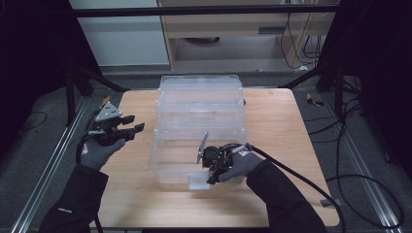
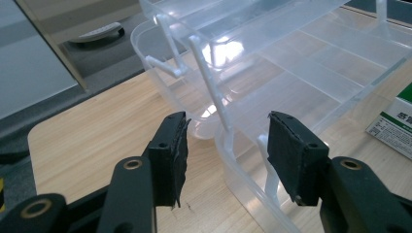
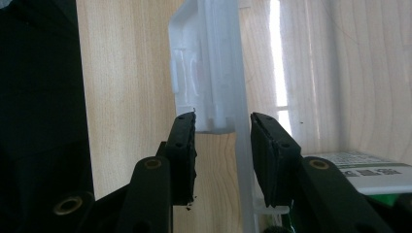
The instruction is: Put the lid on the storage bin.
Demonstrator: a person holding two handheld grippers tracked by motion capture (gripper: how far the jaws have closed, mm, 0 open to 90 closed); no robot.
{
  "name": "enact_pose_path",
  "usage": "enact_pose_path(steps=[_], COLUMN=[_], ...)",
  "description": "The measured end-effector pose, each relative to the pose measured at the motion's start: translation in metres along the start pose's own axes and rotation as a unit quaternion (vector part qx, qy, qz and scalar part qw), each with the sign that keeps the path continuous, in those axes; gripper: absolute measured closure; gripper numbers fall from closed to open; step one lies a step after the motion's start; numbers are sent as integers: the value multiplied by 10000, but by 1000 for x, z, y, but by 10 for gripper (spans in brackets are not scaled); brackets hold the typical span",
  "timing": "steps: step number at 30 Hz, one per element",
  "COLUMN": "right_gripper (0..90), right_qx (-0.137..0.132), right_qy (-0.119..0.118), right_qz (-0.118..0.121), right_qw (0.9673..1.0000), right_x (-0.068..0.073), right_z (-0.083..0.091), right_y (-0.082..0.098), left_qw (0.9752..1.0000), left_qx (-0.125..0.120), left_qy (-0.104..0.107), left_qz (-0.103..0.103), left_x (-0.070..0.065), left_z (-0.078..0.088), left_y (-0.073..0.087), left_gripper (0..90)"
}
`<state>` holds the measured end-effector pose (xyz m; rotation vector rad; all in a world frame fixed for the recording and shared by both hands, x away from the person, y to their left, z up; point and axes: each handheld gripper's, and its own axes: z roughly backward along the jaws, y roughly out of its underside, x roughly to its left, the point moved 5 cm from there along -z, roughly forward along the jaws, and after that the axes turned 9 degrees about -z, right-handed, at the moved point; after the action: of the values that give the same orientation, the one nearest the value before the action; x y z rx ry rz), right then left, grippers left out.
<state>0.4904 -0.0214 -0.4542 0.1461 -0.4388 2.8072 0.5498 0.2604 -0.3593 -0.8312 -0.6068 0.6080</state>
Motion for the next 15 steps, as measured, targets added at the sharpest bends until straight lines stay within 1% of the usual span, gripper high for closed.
enact_pose_path(steps=[3,4,5,7,8,9,13,14,15], right_gripper=[629,629,629,630,630,630,630,630,630], right_qx=[0,-1,0,-2,-3,-9,-17,-18,-20], right_qy=[3,1,2,-4,-3,-1,15,16,18], right_qz=[3,1,3,41,41,43,50,54,58], right_qw=[10000,10000,10000,10000,10000,10000,10000,10000,10000], right_x=[0,0,0,0,0,0,0,0,0], right_z=[0,0,0,0,0,0,0,0,0], right_y=[0,0,0,0,0,0,0,0,0], left_qw=[9998,9996,9991,9985,9982,9980,9967,9965,9960], left_qx=[59,76,66,94,107,103,180,221,223], left_qy=[49,74,57,79,130,169,181,238,260], left_qz=[-184,-270,-414,-529,-584,-607,-769,-774,-822], left_x=[0,0,1,1,1,1,1,0,0], left_z=[-2,-2,-3,-4,-4,-5,-10,-11,-13], left_y=[-8,-11,-15,-20,-23,-26,-35,-36,-39], left_gripper=[483,483,482,479,478,478,476,476,473])
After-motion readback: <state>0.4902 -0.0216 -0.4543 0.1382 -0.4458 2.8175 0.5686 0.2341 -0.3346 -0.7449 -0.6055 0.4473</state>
